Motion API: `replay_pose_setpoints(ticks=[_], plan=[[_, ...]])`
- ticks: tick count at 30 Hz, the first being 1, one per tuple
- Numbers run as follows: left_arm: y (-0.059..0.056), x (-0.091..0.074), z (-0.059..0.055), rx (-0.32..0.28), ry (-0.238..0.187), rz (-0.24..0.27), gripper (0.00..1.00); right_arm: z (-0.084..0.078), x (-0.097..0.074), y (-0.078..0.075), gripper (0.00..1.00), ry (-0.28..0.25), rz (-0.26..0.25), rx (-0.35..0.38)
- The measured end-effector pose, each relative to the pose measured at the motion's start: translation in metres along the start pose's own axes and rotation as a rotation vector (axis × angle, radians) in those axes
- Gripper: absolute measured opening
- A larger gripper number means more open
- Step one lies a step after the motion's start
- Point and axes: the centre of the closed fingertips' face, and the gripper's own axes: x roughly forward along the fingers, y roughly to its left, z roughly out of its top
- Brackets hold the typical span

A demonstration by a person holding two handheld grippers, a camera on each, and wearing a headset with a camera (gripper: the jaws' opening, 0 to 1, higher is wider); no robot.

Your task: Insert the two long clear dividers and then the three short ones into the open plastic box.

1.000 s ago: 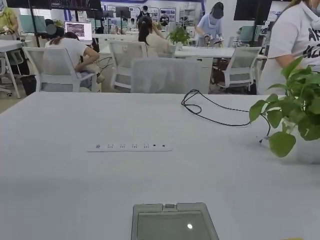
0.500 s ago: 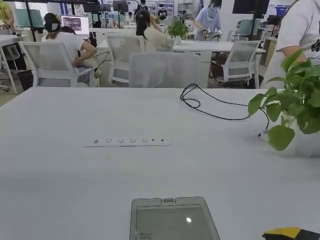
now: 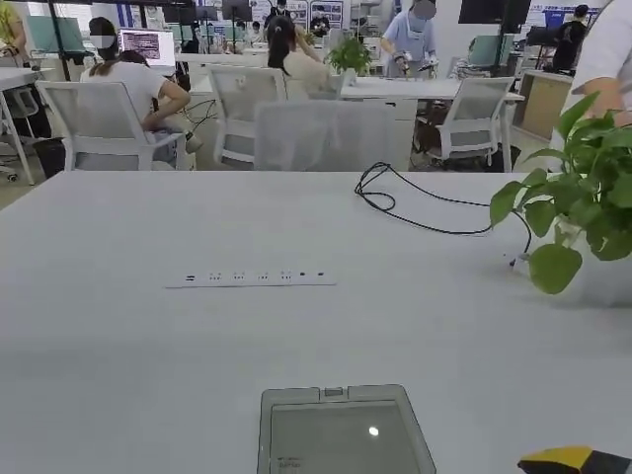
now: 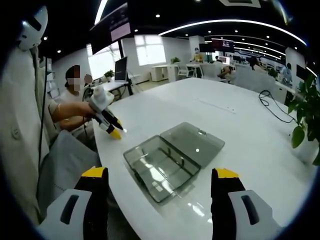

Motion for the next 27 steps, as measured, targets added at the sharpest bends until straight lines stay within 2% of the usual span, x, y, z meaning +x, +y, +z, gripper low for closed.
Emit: replay_pose_setpoints(ticks=[7, 11, 19, 21, 22, 24, 27], plan=[[0.0, 0.0, -0.001, -0.006, 0.024, 0.002, 0.32, -0.002, -0.001, -0.004, 0.85, 0.001, -0.006, 0.007], [0.0, -0.002, 0.0, -0.032, 0.021, -0.008, 0.3, -0.002, -0.001, -0.005, 0.84, -0.007, -0.015, 0.027], [-0.001, -0.002, -0.001, -0.026, 0.019, 0.001, 0.3, 0.003, 0.0, -0.001, 0.8, -0.007, -0.028, 0.059], [-0.002, -0.004, -0.001, -0.032, 0.011, 0.004, 0.3, 0.005, 0.001, -0.001, 0.76, -0.012, -0.035, 0.08], [-0.006, -0.004, 0.002, -0.083, -0.019, -0.018, 0.3, 0.004, 0.0, -0.003, 0.75, -0.013, -0.037, 0.091], [-0.008, -0.006, 0.006, -0.14, -0.055, -0.037, 0.3, 0.006, 0.001, -0.002, 0.74, -0.021, -0.041, 0.108], [-0.006, -0.01, 0.006, -0.145, -0.062, -0.021, 0.3, 0.007, 0.003, -0.001, 0.69, -0.026, -0.044, 0.125]])
